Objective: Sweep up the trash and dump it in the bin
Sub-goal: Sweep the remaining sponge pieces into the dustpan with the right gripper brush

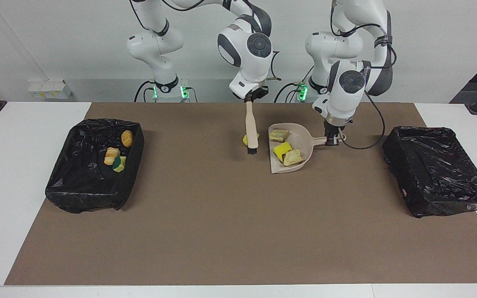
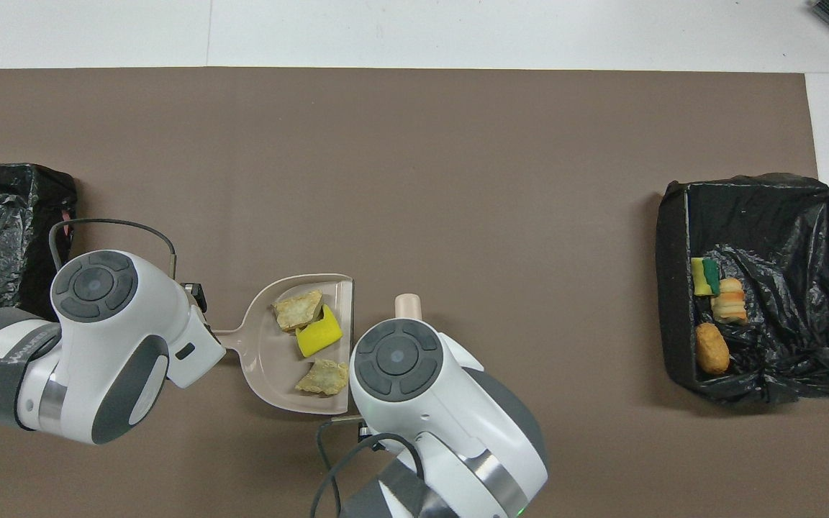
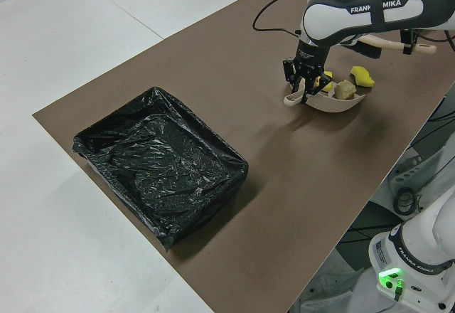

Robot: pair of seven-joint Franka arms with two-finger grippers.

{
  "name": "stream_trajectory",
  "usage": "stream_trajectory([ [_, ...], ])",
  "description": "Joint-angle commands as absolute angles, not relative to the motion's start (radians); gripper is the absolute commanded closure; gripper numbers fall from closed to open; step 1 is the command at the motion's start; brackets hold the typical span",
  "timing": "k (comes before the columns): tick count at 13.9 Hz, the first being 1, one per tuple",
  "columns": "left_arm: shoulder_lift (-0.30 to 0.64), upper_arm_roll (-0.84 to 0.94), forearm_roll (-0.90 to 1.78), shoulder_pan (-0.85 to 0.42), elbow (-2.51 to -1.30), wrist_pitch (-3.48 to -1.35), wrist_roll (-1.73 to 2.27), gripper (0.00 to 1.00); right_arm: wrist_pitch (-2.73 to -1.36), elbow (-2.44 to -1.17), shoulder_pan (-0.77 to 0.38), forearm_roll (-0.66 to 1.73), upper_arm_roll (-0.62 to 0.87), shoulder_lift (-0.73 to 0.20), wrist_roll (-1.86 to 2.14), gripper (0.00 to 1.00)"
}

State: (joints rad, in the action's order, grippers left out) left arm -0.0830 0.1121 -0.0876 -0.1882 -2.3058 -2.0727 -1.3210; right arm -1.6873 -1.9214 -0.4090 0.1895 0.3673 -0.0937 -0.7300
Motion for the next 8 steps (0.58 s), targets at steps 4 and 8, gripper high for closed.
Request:
stream_trajectory([
  [4,-0.098,0.117,-0.106,-0.179,-2.312,-2.082,-1.376,1.00,-1.796,-2.242,-0.364,0.173,0.380,0.086,-0.750,1.00],
  [8,-0.098,0.117,-0.104,-0.179,-2.312,-2.079,-1.371,1.00,-1.952,-2.235,-0.414,0.240,0.383,0.005,-0.794,1.00],
])
